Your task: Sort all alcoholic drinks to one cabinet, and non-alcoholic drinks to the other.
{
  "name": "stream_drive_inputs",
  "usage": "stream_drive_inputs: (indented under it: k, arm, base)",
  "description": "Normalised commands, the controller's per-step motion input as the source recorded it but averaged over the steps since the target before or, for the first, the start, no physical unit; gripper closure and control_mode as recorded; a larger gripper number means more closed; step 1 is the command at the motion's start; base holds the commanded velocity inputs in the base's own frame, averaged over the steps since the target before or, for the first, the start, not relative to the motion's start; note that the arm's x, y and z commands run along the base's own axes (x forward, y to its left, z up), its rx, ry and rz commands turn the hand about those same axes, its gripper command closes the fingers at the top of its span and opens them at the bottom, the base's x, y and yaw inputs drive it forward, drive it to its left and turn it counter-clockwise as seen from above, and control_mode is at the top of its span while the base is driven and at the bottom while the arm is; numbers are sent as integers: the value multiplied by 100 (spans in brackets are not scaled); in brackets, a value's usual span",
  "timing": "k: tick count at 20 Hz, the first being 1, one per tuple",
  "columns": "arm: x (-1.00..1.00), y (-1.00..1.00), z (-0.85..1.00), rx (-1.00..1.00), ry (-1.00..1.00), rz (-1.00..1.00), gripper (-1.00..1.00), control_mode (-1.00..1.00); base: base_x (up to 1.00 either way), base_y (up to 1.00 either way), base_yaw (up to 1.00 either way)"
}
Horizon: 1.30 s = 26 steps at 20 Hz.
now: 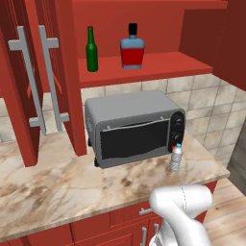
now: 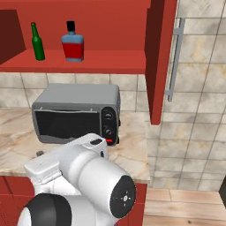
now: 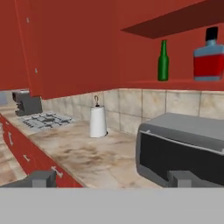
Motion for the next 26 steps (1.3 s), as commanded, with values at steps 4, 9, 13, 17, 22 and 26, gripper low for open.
stream_drive_inputs:
  k: [4, 9, 13, 17, 22, 26]
  arm:
    - [16, 4, -33, 11, -10, 9, -100, -100]
    - [10, 0, -21, 0, 0, 6, -100, -100]
    - [35, 5, -27, 0, 0, 1, -100, -100]
    - [40, 6, -28, 0, 0, -1, -100, -100]
    - [36, 6, -35, 0, 0, 0, -100, -100]
    - [32, 0, -41, 0, -2, 0, -100, -100]
  base:
    - [0, 0, 0]
    - [0, 0, 0]
    - [0, 0, 0]
    - [0, 0, 0]
    - [0, 0, 0]
    - [0, 0, 0]
